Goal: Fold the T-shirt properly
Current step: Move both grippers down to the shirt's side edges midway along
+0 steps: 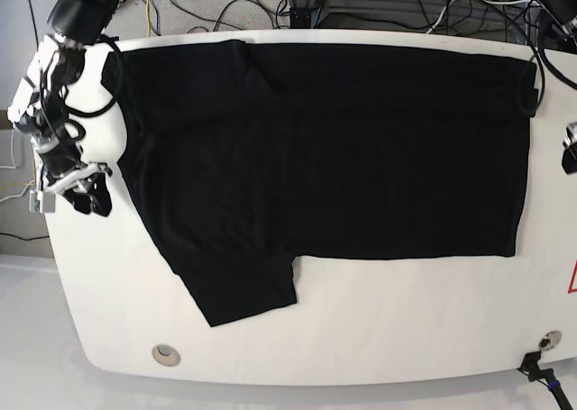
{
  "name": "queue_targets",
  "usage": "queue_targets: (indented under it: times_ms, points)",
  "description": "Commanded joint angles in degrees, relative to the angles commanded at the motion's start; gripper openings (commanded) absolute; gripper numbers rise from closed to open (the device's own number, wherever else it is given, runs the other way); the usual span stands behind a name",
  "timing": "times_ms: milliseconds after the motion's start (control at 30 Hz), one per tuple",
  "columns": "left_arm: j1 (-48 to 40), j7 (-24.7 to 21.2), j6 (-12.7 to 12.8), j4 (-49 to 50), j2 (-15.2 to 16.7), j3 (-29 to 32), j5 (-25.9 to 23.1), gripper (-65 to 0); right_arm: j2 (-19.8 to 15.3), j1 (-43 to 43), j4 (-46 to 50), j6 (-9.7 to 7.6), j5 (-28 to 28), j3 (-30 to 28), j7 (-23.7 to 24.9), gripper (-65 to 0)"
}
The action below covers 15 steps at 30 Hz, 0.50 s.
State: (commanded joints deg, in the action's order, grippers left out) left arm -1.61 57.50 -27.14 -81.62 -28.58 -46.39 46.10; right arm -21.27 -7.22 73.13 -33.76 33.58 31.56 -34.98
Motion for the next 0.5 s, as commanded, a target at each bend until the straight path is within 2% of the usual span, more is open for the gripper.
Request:
queue_targets:
  times_ms: [167,200,367,500]
  points:
    - [8.5,-7.0,0.8,11.1,-0.8,10.6,-2.9,-44.2,0.7,-7.9,-14.4,0.73,-1.4,-4.7,5.9,-35.8]
    - [4.4,-2.6,0.7,4.1,-0.4,2.5,-1.0,-45.4,0.1,-1.9,-1.3,1.07,-2.2,-0.7,-1.6,-38.2]
    - [13.8,-9.8,0.8,15.6,-2.0,8.4,-5.4,-43.8,0.2,-9.6,-7.2,0.91,-5.9,-1.8,-1.4,-36.9]
    - [21.4,-15.7,1.2,27.2,-3.4,18.1,-10.1,-42.8,0.2,-13.3,-12.2,0.73,-8.4,-1.9,-0.1,-35.9]
